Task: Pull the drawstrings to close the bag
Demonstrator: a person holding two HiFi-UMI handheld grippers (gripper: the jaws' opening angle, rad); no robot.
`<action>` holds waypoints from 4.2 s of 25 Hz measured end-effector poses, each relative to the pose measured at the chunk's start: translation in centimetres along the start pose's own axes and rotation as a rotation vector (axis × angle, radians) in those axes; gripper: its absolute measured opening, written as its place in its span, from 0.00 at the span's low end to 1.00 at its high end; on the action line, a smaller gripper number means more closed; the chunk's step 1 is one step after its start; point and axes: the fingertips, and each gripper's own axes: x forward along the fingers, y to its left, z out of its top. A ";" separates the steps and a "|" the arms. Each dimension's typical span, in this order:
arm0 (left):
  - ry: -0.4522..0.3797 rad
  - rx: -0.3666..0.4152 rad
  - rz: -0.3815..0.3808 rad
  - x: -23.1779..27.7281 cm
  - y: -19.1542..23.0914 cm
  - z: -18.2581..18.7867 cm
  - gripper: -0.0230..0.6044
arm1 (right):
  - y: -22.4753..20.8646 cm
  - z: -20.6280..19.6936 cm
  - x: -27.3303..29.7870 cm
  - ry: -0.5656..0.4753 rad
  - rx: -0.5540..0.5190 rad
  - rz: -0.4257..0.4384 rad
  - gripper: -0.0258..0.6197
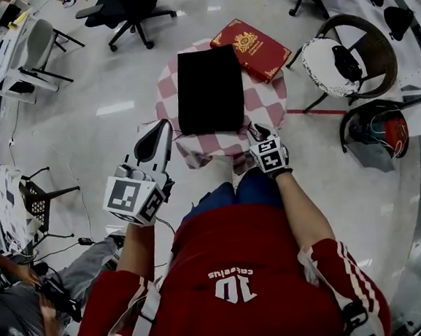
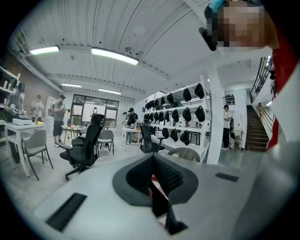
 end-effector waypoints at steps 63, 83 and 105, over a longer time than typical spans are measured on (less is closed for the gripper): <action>0.100 0.066 -0.001 -0.1 2.8 2.3 0.33 | -0.5 30.6 -9.0 -0.276 0.091 0.122 0.06; 0.235 -0.064 -0.259 3.3 -3.9 -7.1 0.33 | -0.3 37.3 -13.9 -0.385 0.054 0.068 0.06; 0.248 -0.153 -0.381 13.5 -8.4 -11.5 0.06 | -1.5 40.6 -19.6 -0.493 0.098 0.013 0.06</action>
